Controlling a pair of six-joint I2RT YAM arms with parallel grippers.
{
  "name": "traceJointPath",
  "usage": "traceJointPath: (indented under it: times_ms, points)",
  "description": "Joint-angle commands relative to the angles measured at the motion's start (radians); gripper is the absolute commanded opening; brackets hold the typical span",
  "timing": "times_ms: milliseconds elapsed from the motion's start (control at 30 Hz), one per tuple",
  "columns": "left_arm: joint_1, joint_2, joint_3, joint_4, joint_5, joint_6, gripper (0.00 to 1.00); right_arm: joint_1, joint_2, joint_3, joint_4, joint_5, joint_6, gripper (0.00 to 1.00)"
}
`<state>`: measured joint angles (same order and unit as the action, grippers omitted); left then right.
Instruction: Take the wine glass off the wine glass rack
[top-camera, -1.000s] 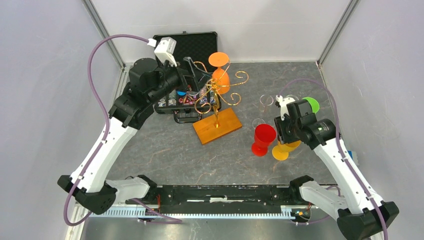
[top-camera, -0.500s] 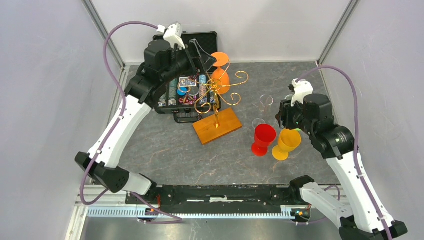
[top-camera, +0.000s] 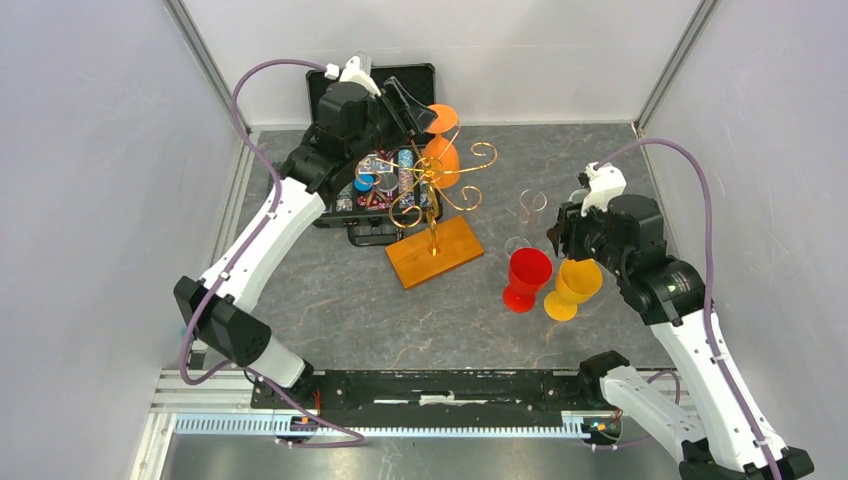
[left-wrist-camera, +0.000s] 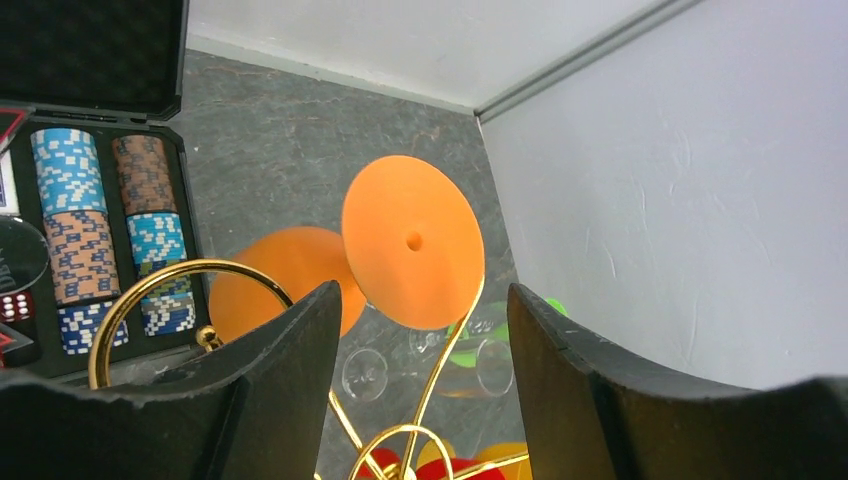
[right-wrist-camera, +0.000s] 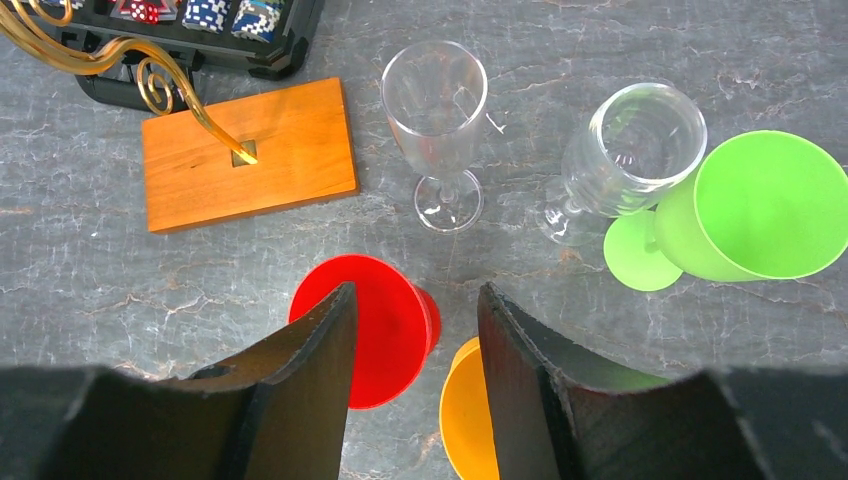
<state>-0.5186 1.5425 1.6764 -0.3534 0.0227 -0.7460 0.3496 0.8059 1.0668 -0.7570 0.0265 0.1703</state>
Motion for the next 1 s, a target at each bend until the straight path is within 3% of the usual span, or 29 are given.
traceJointPath:
  times_ms: [0,200,367,733,967]
  points:
    - [-0.004,0.013,-0.015,0.085,-0.076,-0.116,0.66,0.003,-0.018,-0.008,0.050,0.006,0.003,0.53]
    - [-0.004,0.059,-0.009,0.102,-0.073,-0.194,0.56,0.003,-0.023,-0.014,0.056,0.006,0.003,0.53]
    - [-0.003,0.051,-0.080,0.182,-0.066,-0.286,0.55,0.003,-0.035,-0.017,0.055,0.016,0.001,0.53]
    - [-0.001,0.015,-0.173,0.294,-0.040,-0.415,0.24,0.003,-0.052,-0.032,0.059,0.016,0.005,0.53]
    - [0.002,-0.025,-0.212,0.333,-0.059,-0.431,0.13,0.003,-0.059,-0.040,0.064,0.016,0.008,0.53]
